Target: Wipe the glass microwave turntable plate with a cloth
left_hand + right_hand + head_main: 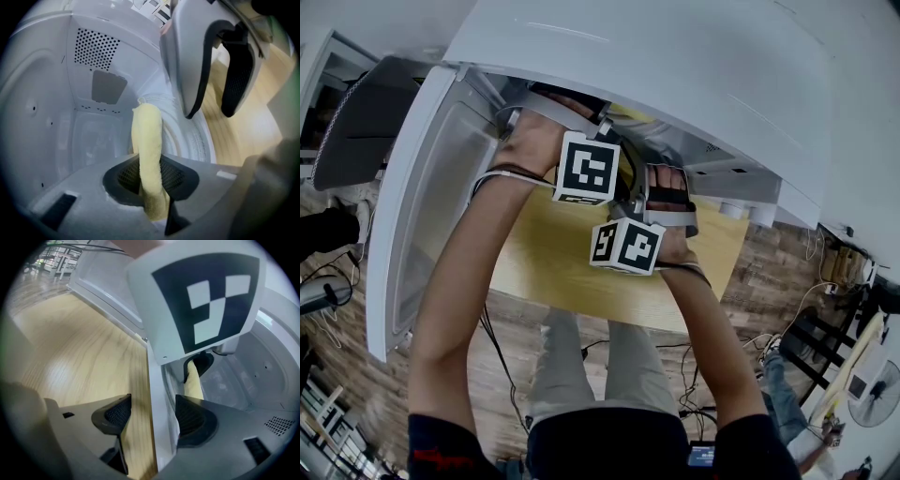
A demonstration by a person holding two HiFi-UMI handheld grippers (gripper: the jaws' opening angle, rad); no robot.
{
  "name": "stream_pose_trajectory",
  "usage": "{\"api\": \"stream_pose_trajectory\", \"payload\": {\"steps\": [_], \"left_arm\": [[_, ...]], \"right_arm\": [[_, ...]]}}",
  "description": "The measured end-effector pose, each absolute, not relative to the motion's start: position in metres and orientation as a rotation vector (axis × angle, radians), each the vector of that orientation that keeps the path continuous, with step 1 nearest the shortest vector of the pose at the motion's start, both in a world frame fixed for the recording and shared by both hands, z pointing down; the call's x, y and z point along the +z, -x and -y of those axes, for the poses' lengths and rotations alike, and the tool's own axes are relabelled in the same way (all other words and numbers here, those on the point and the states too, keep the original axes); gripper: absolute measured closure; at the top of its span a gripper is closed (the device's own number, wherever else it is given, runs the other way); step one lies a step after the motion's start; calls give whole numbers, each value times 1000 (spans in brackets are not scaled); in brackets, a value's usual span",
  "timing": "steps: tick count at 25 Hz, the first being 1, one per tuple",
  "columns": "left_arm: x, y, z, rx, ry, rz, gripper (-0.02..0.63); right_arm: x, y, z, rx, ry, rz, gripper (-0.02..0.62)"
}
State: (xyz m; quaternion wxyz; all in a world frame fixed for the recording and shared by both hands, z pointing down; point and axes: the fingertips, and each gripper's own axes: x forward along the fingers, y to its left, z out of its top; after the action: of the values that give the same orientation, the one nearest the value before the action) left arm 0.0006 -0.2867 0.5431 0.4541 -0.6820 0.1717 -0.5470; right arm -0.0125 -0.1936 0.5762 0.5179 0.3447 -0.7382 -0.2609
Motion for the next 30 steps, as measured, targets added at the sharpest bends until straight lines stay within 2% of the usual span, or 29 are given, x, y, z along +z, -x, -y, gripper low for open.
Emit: {"api": "stream_pose_trajectory", "payload": {"steps": [18, 30], "left_arm": [[545, 44, 306, -1512, 1676, -609, 532], [545, 44, 307, -1543, 1696, -644, 532]], "right_arm": [[576, 13, 193, -624, -832, 1771, 321], [577, 12, 194, -629, -832, 1767, 321]]}}
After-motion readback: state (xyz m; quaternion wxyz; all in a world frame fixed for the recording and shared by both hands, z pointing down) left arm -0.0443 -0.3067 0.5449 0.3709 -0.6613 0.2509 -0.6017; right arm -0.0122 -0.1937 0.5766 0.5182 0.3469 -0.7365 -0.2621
